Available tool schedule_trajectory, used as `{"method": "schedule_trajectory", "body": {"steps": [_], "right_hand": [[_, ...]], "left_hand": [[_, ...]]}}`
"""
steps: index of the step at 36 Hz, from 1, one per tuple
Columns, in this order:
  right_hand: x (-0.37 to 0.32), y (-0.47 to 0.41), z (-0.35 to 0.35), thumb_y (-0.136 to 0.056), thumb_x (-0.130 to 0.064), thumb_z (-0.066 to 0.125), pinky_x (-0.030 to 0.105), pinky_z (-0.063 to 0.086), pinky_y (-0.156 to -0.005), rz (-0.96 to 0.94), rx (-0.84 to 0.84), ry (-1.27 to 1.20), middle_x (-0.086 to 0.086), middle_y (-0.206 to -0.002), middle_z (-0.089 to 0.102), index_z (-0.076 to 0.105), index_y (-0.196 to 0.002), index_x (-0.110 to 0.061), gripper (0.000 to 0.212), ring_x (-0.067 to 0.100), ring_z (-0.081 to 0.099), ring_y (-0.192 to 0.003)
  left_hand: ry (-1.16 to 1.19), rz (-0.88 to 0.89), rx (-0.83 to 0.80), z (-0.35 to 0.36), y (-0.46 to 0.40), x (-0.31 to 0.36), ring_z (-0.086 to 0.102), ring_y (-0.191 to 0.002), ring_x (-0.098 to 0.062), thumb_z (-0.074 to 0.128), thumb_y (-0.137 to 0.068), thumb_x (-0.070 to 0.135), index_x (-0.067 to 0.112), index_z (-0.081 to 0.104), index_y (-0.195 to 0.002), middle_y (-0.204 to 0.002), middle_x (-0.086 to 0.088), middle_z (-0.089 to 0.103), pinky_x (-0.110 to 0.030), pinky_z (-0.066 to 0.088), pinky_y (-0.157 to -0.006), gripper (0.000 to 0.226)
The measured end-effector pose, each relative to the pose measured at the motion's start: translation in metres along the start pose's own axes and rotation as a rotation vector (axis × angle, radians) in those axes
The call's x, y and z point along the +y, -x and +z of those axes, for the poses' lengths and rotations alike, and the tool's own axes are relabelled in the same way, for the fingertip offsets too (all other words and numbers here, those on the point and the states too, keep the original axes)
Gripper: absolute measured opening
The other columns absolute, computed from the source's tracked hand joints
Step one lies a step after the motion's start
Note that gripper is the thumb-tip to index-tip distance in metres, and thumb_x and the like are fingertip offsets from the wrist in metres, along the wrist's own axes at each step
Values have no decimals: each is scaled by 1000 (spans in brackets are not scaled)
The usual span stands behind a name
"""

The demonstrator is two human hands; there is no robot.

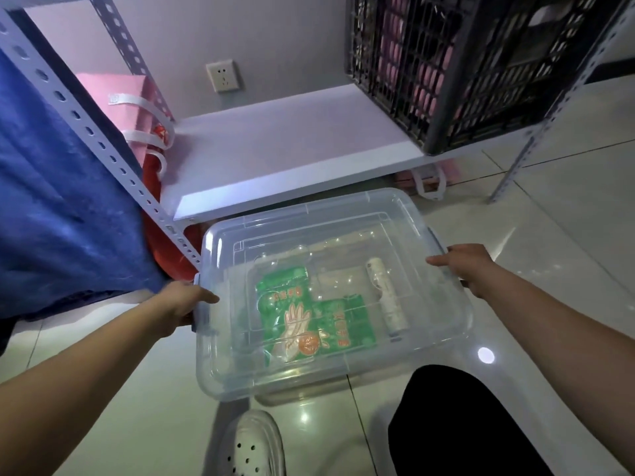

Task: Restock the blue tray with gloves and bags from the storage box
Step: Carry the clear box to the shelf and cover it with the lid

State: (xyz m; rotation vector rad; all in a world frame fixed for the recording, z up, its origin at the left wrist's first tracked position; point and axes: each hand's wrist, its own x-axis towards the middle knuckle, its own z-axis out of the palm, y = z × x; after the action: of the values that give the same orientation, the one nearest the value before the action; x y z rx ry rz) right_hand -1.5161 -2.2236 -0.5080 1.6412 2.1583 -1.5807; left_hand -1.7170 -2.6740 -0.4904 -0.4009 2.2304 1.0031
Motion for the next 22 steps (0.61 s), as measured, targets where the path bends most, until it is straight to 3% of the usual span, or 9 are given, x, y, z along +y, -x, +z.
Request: {"method": "schedule_trajectory", "body": {"steps": [2,5,8,12,15,17,19,22], "right_hand": [[-5,3,4,-66,-21,89,38,57,-74,-38,52,97,17,-94,70,70,-86,-2,33,34,68,-84],[-14,10,10,-69,-28,86,26,42,-49,-79,130,243,11,-81,68,70,-88,0,38,24,61,-63],[-15,14,9,-70,-30,86,27,44,-52,-83,131,270,12,-88,68,70,-94,0,42,25,61,-65],[-4,18,4,-71,-27,85,39,56,-77,-131,71,158,10,-92,69,72,-103,-4,41,31,66,-82],[10,28,0,-67,-24,87,44,53,-92,-78,14,11,12,-115,67,63,-123,-3,64,33,64,-102],[23,37,-5,-66,-23,88,39,50,-82,19,-23,-69,10,-108,63,63,-121,-4,64,30,60,-96],[37,49,-13,-66,-19,88,37,49,-70,127,-72,-146,9,-96,63,67,-105,-9,46,27,59,-85],[55,61,-24,-71,-11,82,40,51,-69,210,-168,-245,9,-96,64,65,-98,-14,32,28,60,-84]], "left_hand": [[-22,2,35,2,2,2,65,-85,-38,75,-79,1,-3,58,-112,-100,-21,66,-45,56,-68,38],[-165,95,160,11,10,4,65,-78,-35,74,-81,3,-2,61,-106,-97,-20,65,-45,58,-66,29],[-292,169,241,15,21,5,67,-75,-34,72,-84,9,1,65,-101,-92,-16,66,-47,62,-69,21],[-192,142,107,3,29,5,65,-89,-35,72,-84,8,5,63,-113,-104,-18,65,-51,60,-74,31],[-141,-31,-96,-6,37,-2,60,-108,-37,74,-84,17,12,56,-126,-121,-17,60,-52,57,-71,46],[-124,-151,-212,-9,40,-14,57,-113,-39,74,-84,21,10,52,-130,-127,-16,58,-55,57,-74,53],[-104,-210,-287,-7,41,-28,61,-108,-39,75,-82,22,8,55,-127,-124,-17,59,-57,57,-78,52],[-29,-226,-312,-3,43,-46,64,-100,-36,78,-79,23,11,61,-121,-121,-15,62,-54,58,-79,47]]}}
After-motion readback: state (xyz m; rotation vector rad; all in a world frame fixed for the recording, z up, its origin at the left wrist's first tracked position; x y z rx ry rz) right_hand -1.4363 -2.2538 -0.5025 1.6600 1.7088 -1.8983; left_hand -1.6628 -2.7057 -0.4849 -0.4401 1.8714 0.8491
